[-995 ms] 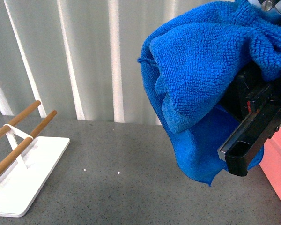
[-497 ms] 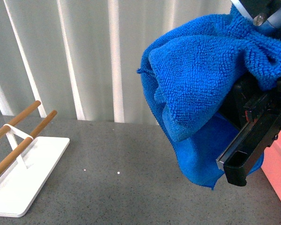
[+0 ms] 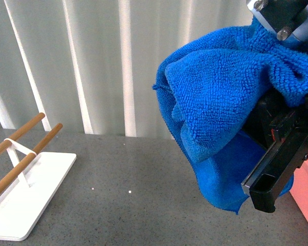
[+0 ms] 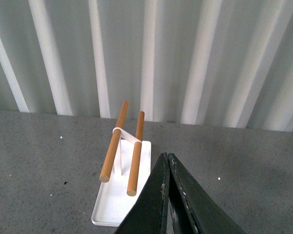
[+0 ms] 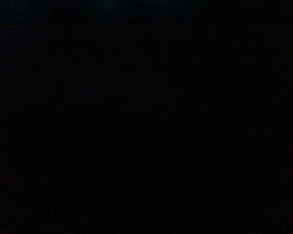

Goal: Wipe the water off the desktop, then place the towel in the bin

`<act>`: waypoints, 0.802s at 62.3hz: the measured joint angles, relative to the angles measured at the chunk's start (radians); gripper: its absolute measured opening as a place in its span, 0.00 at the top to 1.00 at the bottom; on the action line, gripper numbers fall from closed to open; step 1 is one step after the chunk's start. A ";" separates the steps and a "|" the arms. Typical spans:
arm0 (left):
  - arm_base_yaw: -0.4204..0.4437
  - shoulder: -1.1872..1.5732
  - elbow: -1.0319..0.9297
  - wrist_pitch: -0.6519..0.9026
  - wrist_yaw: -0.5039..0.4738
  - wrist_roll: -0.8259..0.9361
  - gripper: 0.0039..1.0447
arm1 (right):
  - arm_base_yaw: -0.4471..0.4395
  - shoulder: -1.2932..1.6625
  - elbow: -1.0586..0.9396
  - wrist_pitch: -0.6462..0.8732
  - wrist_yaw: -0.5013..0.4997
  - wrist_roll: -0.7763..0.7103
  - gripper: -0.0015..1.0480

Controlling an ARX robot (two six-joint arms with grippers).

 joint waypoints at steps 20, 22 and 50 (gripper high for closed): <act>0.000 -0.145 0.000 -0.151 0.000 0.000 0.97 | 0.000 -0.003 0.002 -0.002 -0.010 0.000 0.94; 0.000 -0.145 0.000 -0.151 0.000 0.000 0.97 | 0.000 -0.003 0.002 -0.005 -0.010 0.000 0.94; 0.000 -0.145 0.000 -0.151 0.000 0.000 0.62 | -0.017 0.039 0.002 -0.068 -0.015 0.041 0.94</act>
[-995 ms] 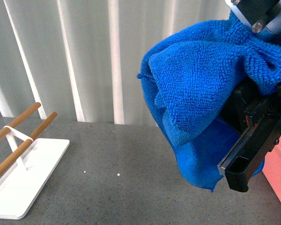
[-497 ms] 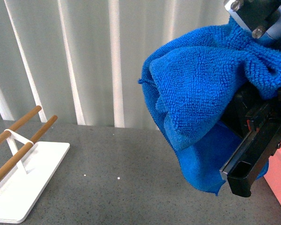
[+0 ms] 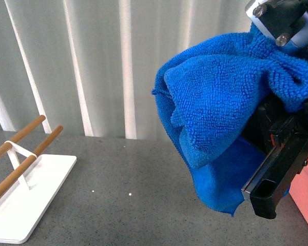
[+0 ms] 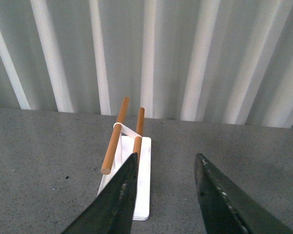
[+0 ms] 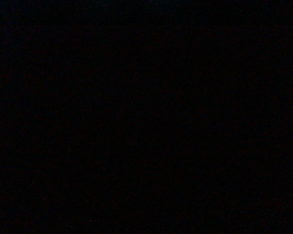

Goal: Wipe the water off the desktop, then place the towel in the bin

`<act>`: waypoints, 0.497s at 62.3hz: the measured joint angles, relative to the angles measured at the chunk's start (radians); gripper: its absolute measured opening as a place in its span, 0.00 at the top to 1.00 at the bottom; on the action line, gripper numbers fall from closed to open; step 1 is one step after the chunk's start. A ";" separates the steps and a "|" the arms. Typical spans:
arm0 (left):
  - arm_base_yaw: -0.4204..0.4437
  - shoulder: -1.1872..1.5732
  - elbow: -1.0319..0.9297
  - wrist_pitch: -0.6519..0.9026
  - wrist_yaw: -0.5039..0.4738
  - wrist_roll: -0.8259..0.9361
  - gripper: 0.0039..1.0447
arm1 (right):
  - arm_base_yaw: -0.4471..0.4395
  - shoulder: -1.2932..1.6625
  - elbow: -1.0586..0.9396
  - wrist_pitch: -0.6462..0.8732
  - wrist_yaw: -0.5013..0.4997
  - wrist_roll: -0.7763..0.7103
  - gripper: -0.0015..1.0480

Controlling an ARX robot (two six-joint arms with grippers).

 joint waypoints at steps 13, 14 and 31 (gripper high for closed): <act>0.000 0.000 0.000 0.000 0.000 0.000 0.33 | -0.044 0.159 0.000 -0.130 0.001 0.003 0.94; 0.000 0.000 0.000 0.000 0.000 0.000 0.29 | -0.046 0.165 0.000 -0.130 0.001 0.003 0.94; 0.000 0.000 0.000 0.000 0.000 0.002 0.06 | -0.150 0.515 0.159 -0.333 0.038 0.014 0.94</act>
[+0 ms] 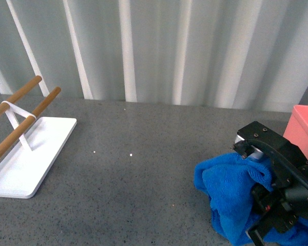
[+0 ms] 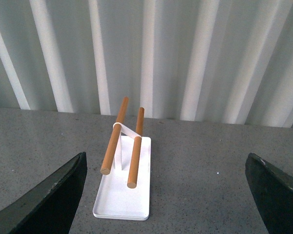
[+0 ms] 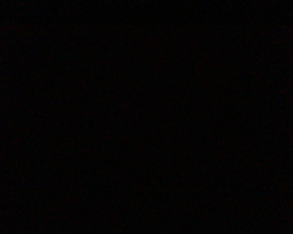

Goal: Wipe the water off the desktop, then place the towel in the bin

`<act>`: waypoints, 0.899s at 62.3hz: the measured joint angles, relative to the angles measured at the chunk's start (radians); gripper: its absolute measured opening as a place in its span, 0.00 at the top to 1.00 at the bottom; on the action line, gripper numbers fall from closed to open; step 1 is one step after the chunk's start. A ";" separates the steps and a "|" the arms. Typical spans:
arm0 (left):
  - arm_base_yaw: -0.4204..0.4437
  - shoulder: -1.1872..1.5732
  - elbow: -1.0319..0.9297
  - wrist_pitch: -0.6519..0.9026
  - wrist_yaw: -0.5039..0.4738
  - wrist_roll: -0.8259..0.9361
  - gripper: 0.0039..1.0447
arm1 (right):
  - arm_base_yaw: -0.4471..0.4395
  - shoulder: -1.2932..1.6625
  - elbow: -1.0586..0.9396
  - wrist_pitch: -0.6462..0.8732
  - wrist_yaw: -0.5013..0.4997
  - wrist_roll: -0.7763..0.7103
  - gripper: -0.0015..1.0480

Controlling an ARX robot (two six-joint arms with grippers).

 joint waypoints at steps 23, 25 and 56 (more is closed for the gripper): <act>0.000 0.000 0.000 0.000 0.000 0.000 0.06 | 0.008 0.276 0.332 -0.167 0.110 0.005 0.94; 0.000 0.000 0.000 0.000 0.000 0.000 0.06 | 0.014 0.296 0.370 -0.187 0.123 0.002 0.94; 0.000 0.000 0.000 0.000 0.000 0.000 0.06 | 0.186 0.572 0.962 -0.419 0.116 0.045 0.94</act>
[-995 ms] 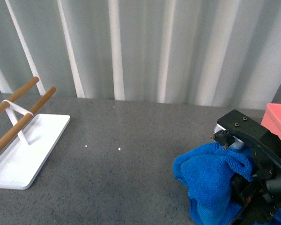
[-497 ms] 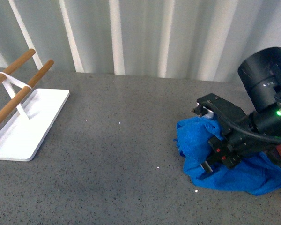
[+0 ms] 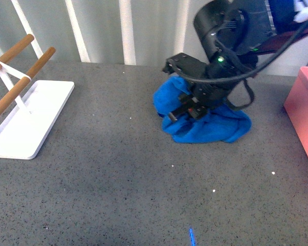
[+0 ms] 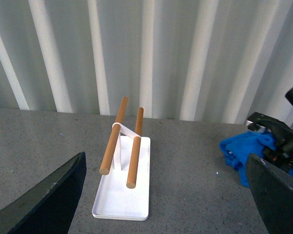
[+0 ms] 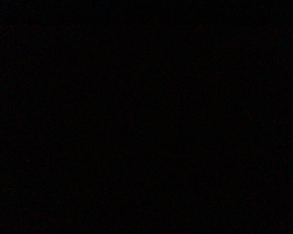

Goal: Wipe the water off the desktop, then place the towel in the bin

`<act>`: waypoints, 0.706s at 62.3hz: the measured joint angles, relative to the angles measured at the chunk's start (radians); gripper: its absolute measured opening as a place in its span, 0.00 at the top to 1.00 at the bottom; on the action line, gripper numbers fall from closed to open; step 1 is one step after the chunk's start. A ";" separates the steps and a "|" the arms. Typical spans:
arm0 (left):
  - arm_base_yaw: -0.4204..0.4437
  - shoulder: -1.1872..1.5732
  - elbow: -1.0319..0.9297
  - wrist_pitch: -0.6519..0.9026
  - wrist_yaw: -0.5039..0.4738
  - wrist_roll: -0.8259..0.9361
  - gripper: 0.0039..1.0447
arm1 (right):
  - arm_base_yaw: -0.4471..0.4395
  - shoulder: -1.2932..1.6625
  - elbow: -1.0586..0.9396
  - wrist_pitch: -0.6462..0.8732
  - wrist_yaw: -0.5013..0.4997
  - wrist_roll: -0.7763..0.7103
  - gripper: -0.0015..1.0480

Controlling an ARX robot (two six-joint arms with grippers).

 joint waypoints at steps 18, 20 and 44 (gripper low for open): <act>0.000 0.000 0.000 0.000 0.000 0.000 0.06 | 0.122 -0.011 0.006 0.023 -0.093 0.072 0.94; 0.000 0.000 0.000 0.000 0.000 0.000 0.06 | 0.127 -0.022 -0.012 0.034 -0.094 0.079 0.94; 0.000 0.000 0.000 0.000 0.000 0.000 0.06 | 0.023 -0.389 -0.387 0.338 0.110 0.127 0.94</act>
